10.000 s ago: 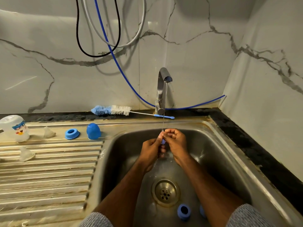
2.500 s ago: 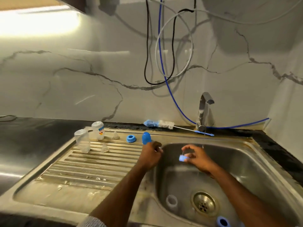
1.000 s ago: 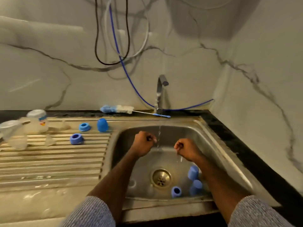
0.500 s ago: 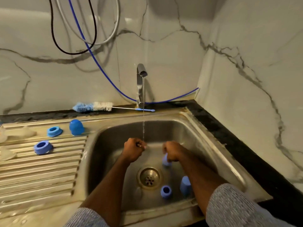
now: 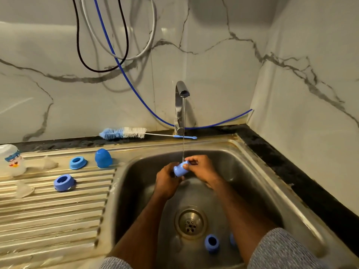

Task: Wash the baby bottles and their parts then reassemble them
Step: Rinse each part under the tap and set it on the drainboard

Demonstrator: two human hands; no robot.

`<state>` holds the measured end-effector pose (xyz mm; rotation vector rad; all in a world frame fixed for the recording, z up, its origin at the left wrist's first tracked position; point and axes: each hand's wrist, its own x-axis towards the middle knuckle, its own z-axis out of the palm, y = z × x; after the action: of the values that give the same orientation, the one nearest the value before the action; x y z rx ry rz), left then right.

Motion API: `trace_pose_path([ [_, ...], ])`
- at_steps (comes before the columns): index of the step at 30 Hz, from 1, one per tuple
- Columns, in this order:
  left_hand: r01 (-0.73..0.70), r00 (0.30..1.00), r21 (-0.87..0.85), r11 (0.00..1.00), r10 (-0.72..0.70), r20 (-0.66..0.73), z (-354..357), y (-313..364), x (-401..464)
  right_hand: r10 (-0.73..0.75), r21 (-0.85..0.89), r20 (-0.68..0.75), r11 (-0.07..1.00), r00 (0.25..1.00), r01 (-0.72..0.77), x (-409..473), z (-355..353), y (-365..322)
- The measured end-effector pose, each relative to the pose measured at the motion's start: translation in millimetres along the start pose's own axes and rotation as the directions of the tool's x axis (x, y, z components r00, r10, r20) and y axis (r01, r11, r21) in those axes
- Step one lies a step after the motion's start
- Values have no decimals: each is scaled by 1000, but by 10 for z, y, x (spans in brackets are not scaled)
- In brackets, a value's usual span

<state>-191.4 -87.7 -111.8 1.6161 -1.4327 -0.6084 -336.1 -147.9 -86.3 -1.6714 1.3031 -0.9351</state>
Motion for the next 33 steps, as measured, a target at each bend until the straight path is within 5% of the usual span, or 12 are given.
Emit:
trace_pose_path([
  [7,104,992,-253,962,-117,-39,14,36,50,43,286,107,955,993,-73,67,87,3],
  [11,374,921,-682,628,-337,195,15,261,-27,27,348,201,932,979,-98,29,209,-44],
  [15,517,842,-768,378,-389,375,-26,374,-60,20,349,194,933,981,-88,-14,261,-61],
  [18,462,885,-750,473,-295,360,10,370,-80,127,394,135,903,983,-171,-24,248,-88],
  [22,249,968,-682,687,-194,158,54,281,-84,262,458,140,838,955,-296,20,278,-194],
  [27,63,998,-659,750,-28,65,57,209,-91,151,725,140,658,979,-205,-30,279,-265],
  [33,8,999,-603,798,19,39,99,170,-53,217,705,63,681,974,-197,45,338,-313],
])
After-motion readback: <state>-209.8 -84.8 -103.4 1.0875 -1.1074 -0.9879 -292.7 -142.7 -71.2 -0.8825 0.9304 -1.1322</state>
